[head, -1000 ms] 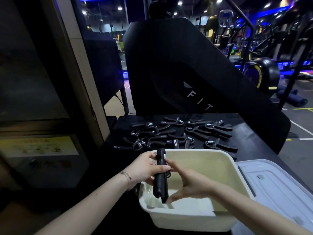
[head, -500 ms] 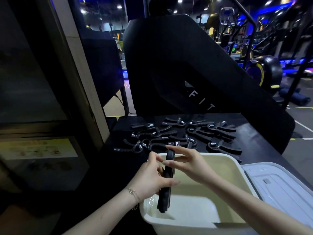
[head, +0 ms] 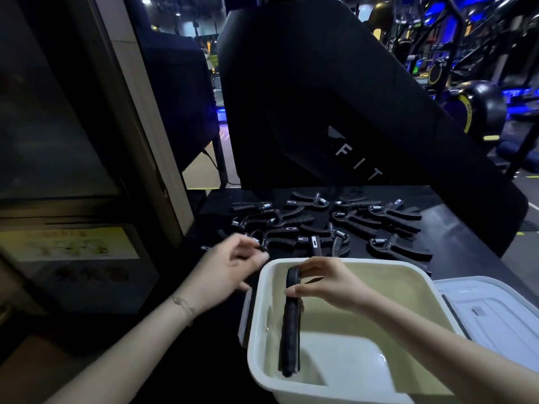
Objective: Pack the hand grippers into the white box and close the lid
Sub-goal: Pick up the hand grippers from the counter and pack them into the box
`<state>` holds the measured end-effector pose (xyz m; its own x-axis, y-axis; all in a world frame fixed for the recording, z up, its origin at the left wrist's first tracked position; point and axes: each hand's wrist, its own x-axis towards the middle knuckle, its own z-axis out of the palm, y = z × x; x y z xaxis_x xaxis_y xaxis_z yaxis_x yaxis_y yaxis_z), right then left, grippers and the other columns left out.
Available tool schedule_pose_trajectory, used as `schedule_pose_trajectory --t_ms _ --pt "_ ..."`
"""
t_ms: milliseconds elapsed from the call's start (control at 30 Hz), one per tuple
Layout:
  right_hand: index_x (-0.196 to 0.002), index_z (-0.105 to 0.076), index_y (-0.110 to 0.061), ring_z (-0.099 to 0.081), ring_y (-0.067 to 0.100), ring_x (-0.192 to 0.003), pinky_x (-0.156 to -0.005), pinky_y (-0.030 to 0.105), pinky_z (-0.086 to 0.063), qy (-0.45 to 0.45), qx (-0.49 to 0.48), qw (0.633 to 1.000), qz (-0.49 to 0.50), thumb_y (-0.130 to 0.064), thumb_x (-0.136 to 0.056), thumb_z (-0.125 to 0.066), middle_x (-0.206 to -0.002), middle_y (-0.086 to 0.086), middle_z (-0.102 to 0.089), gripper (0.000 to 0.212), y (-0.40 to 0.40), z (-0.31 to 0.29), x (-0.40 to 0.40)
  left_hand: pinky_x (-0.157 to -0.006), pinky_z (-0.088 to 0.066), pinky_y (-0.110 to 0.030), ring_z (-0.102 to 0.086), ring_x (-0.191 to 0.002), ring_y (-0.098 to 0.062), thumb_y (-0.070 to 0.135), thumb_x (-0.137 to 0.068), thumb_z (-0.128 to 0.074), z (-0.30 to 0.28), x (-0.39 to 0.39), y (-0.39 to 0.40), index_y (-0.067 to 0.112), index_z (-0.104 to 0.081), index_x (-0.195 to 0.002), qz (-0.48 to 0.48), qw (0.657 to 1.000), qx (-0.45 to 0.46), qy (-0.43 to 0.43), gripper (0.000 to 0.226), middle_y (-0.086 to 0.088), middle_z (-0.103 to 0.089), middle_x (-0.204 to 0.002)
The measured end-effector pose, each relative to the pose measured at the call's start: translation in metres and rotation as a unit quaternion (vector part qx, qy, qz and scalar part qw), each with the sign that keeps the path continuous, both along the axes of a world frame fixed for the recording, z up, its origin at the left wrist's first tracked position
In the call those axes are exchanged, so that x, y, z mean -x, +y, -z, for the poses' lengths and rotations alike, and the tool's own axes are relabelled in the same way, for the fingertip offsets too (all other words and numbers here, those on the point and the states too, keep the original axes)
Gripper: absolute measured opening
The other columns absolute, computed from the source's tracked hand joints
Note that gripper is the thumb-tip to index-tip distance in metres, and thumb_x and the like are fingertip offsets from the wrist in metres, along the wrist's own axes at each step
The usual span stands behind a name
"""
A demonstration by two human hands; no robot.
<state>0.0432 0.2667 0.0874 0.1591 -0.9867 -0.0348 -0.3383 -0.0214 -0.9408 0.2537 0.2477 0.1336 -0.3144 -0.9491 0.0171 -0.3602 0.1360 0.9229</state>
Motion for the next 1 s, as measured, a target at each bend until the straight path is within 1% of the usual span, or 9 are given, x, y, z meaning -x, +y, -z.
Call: schedule_pose_trajectory --t_ms 67,100,200,300,433,500,600,733,1000 --pt "-0.091 -0.070 -0.008 -0.065 0.008 -0.083 -0.083 0.025 -0.051 0.030 -0.010 0.999 -0.035 -0.011 -0.069 -0.081 -0.085 -0.004 -0.070 0.025 -0.001 0.005 -0.004 -0.090 -0.053 -0.030 -0.058 -0.109 0.003 0.035 -0.087 -0.061 0.005 -0.015 -0.016 0.029 -0.057 -0.114 0.002 0.992 0.111 -0.056 0.028 0.010 -0.061 -0.122" --pt "-0.091 -0.070 -0.009 -0.065 0.008 -0.083 -0.083 0.025 -0.051 0.044 -0.017 0.998 -0.045 -0.013 -0.069 -0.081 -0.085 -0.004 -0.069 0.024 -0.002 0.009 -0.006 -0.100 -0.045 -0.025 -0.050 -0.118 0.008 0.045 -0.087 -0.058 0.009 -0.022 -0.023 0.032 -0.053 -0.124 0.018 0.983 0.155 -0.093 0.039 0.015 -0.055 -0.130" --pt "-0.085 -0.068 -0.010 -0.064 0.012 -0.084 -0.083 0.031 -0.051 0.075 -0.045 0.995 -0.054 -0.020 -0.067 -0.082 -0.086 0.000 -0.068 0.025 -0.004 0.020 -0.014 -0.114 -0.020 -0.023 -0.020 -0.137 0.008 0.068 -0.082 -0.039 0.027 -0.035 -0.044 0.038 -0.030 -0.142 0.077 0.951 0.223 -0.202 0.068 0.021 -0.031 -0.147" --pt "-0.083 -0.067 -0.008 -0.060 0.009 -0.073 -0.071 0.026 -0.051 0.069 -0.072 0.994 -0.050 -0.019 -0.068 -0.082 -0.078 -0.002 -0.065 0.024 -0.005 0.026 -0.021 -0.119 -0.012 -0.035 -0.001 -0.143 0.003 0.085 -0.073 -0.021 0.047 -0.048 -0.069 0.043 -0.012 -0.146 0.088 0.918 0.229 -0.312 0.085 0.021 -0.012 -0.155" --pt "-0.082 -0.063 -0.015 -0.060 0.001 -0.064 -0.064 0.012 -0.048 0.025 -0.099 0.994 -0.040 -0.010 -0.071 -0.079 -0.075 -0.005 -0.064 0.020 -0.003 0.027 -0.024 -0.119 -0.014 -0.044 0.000 -0.144 -0.003 0.096 -0.058 -0.015 0.068 -0.067 -0.097 0.042 -0.006 -0.147 0.066 0.904 0.172 -0.385 0.105 0.018 -0.006 -0.157" --pt "-0.087 -0.062 -0.013 -0.061 0.001 -0.066 -0.064 0.012 -0.050 0.014 -0.112 0.993 -0.026 -0.009 -0.071 -0.079 -0.077 -0.005 -0.064 0.023 -0.002 0.029 -0.026 -0.119 -0.014 -0.042 -0.004 -0.145 -0.008 0.093 -0.059 -0.025 0.078 -0.072 -0.109 0.035 -0.008 -0.149 0.055 0.906 0.144 -0.393 0.108 0.012 -0.009 -0.158" --pt "-0.103 -0.060 -0.012 -0.066 0.007 -0.084 -0.077 0.021 -0.055 0.014 -0.133 0.991 0.000 -0.019 -0.068 -0.082 -0.094 -0.002 -0.068 0.042 -0.002 0.036 -0.029 -0.119 -0.014 -0.040 -0.006 -0.146 -0.012 0.071 -0.079 -0.044 0.094 -0.073 -0.123 0.029 -0.009 -0.149 0.052 0.895 0.128 -0.424 0.089 0.007 -0.010 -0.159" --pt "-0.115 -0.055 -0.012 -0.065 0.010 -0.100 -0.087 0.032 -0.055 -0.017 -0.153 0.988 0.013 -0.020 -0.068 -0.082 -0.108 -0.002 -0.065 0.054 -0.002 0.046 -0.028 -0.118 -0.014 -0.042 -0.006 -0.146 -0.015 0.065 -0.083 -0.045 0.108 -0.067 -0.141 0.027 -0.010 -0.150 0.066 0.881 0.127 -0.451 0.084 0.005 -0.010 -0.159" --pt "-0.115 -0.055 -0.014 -0.064 0.009 -0.104 -0.092 0.038 -0.053 -0.045 -0.149 0.988 0.004 -0.022 -0.067 -0.083 -0.111 0.000 -0.067 0.056 -0.004 0.058 -0.024 -0.118 -0.014 -0.043 -0.005 -0.146 -0.017 0.062 -0.086 -0.046 0.124 -0.046 -0.182 0.023 -0.008 -0.150 0.069 0.865 0.094 -0.487 0.084 0.003 -0.008 -0.159"
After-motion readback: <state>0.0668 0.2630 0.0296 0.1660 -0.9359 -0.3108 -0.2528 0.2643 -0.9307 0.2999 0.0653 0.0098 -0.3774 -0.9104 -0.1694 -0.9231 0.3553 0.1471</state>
